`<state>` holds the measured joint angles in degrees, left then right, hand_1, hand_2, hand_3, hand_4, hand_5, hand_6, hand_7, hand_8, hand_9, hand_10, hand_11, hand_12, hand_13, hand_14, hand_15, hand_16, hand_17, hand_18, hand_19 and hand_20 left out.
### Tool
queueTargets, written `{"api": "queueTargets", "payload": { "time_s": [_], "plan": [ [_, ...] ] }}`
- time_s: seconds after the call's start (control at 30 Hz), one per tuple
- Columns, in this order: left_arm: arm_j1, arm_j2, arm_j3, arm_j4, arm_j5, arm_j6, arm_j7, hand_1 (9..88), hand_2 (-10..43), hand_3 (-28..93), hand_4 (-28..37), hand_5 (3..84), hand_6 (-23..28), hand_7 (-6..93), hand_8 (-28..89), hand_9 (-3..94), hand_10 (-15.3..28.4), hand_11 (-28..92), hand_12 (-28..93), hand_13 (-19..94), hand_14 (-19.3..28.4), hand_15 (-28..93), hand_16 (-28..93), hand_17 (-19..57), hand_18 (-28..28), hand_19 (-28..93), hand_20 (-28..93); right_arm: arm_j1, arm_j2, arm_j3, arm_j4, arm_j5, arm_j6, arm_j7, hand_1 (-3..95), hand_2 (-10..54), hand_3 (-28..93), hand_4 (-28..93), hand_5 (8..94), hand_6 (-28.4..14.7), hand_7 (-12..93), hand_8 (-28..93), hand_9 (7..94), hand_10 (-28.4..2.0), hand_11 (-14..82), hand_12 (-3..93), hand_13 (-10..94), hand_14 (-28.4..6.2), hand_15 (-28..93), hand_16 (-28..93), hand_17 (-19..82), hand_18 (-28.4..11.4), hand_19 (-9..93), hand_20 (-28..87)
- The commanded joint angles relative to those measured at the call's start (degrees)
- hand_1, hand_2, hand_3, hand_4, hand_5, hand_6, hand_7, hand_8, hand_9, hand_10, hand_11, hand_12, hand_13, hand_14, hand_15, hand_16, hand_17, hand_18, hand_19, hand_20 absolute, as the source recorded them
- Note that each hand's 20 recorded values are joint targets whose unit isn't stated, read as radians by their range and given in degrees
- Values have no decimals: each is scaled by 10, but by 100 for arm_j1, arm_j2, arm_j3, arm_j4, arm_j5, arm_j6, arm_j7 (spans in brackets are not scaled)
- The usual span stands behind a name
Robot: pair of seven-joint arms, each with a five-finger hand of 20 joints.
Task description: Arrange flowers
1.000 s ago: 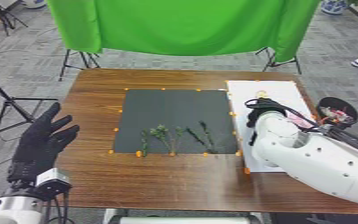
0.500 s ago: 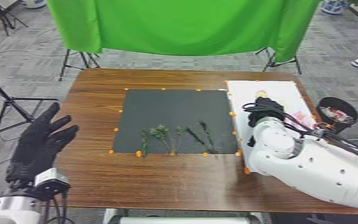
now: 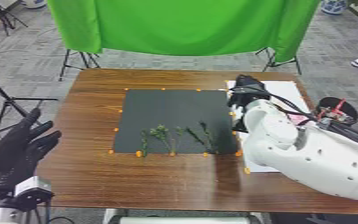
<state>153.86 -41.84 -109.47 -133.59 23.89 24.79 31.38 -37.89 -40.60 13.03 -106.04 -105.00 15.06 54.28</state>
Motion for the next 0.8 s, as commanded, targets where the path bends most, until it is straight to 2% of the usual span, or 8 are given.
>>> {"api": "queueTargets", "payload": {
  "time_s": [0.03,0.13,0.2,0.23,0.53,0.7,0.73,0.8],
  "plan": [
    [359,-323,-253,-62,-65,168,94,287,63,629,-208,310,70,78,-75,265,180,237,110,186,270,557,-124,-101,283,499,13,412,-1264,-172,-336,-4,-459,-1205,585,-88,728,-283,816,-10,179,59,928,-90,165,268,869,-56,457,183,596,-109,932,-61],
    [255,-451,-272,-17,36,133,-18,284,62,628,-209,310,70,77,-74,265,180,237,111,185,270,554,-123,-101,283,500,13,766,-1728,-698,-159,46,-319,-1435,581,-89,731,-283,816,-9,180,59,927,-90,166,268,867,-55,459,184,588,-110,932,-53],
    [22,-658,-282,13,303,-9,-488,283,63,625,-210,310,70,77,-74,265,181,236,111,185,270,554,-122,-101,284,500,12,1007,-1986,-1080,-68,42,-212,-1381,580,-89,733,-283,814,-4,180,58,927,-90,166,268,866,-55,460,184,586,-111,932,-48],
    [-124,-686,-219,62,405,-77,-590,282,63,624,-211,310,70,77,-74,265,181,236,112,185,270,554,-121,-102,284,500,12,894,-2090,-1009,-55,-41,-267,-1387,579,-89,733,-283,815,-3,181,57,927,-90,166,267,866,-55,460,184,586,-111,932,-45],
    [-512,-1089,-191,131,770,-310,-1021,279,63,625,-214,313,72,74,-73,266,181,235,112,184,272,551,-120,-103,284,501,11,851,-3068,-1383,577,45,-286,-1372,571,-91,737,-283,814,0,185,52,930,-86,177,269,868,-56,466,185,581,-116,932,-25],
    [-781,-989,-69,191,777,-300,-1019,279,63,626,-214,313,72,73,-72,267,181,233,112,183,273,550,-120,-103,284,502,11,734,-3302,-1436,876,70,-403,-1194,568,-92,738,-283,813,4,186,49,932,-84,188,266,867,-55,473,186,578,-119,932,-7],
    [-1108,-1017,8,294,889,-439,-1227,279,63,626,-214,314,72,73,-72,267,181,234,112,183,273,550,-119,-103,284,502,11,767,-3295,-1480,917,93,-365,-1039,568,-91,736,-283,812,4,185,48,931,-84,191,266,867,-55,474,186,577,-119,932,-5],
    [-1334,-946,119,352,949,-542,-1304,279,63,626,-214,313,72,73,-72,266,181,234,113,184,272,551,-119,-103,284,502,11,797,-3297,-1604,1033,106,-351,-927,568,-91,734,-283,811,5,186,47,931,-83,196,266,867,-55,475,186,576,-120,932,0]
  ]
}}
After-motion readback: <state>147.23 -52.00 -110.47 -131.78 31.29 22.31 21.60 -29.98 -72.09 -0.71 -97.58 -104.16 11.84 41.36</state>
